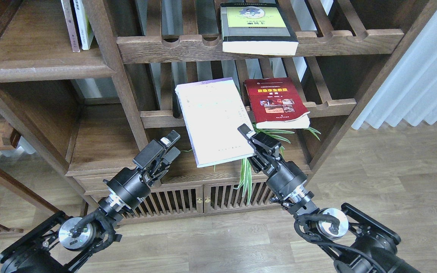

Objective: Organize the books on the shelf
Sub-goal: 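Pull the white book off the shelf between both grippers, then clamp the white book between both grippers and lower it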

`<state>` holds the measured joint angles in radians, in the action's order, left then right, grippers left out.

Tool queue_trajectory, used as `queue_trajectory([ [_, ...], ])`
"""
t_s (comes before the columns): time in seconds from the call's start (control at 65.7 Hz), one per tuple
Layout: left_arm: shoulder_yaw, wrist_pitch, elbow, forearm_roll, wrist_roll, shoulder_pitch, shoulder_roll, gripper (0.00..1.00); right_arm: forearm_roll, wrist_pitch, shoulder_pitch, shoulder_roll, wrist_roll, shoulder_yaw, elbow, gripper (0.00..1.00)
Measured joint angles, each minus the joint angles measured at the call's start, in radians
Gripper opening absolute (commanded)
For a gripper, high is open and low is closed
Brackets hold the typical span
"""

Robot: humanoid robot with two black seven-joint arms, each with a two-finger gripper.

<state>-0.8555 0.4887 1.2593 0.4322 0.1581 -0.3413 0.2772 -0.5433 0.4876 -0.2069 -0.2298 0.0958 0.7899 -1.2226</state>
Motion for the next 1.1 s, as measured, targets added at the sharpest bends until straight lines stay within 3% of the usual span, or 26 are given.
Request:
queue_trajectory([
  [0.152,0.022,0.0,0.0,0.065,0.013,-0.033,0.095,0.98,0.005,0.001,0.004,0.009,0.017,-0.001,0.0,0.05],
  [0.335,0.06,0.0,-0.001,0.098,0.093,-0.041,0.112,0.97,0.009,0.001,0.001,0.016,0.023,-0.001,0.0,0.05],
  [0.442,0.069,0.0,-0.001,0.104,0.111,-0.046,0.103,0.97,0.013,0.001,-0.002,0.019,0.025,-0.001,0.0,0.05],
  [0.731,0.077,0.0,-0.001,0.105,0.118,-0.058,0.09,0.97,0.03,0.001,0.004,0.024,0.063,-0.002,0.003,0.05],
  [1.096,0.126,0.0,0.002,0.105,0.118,-0.063,0.09,0.91,0.063,0.001,-0.005,0.077,0.067,-0.033,0.003,0.05],
])
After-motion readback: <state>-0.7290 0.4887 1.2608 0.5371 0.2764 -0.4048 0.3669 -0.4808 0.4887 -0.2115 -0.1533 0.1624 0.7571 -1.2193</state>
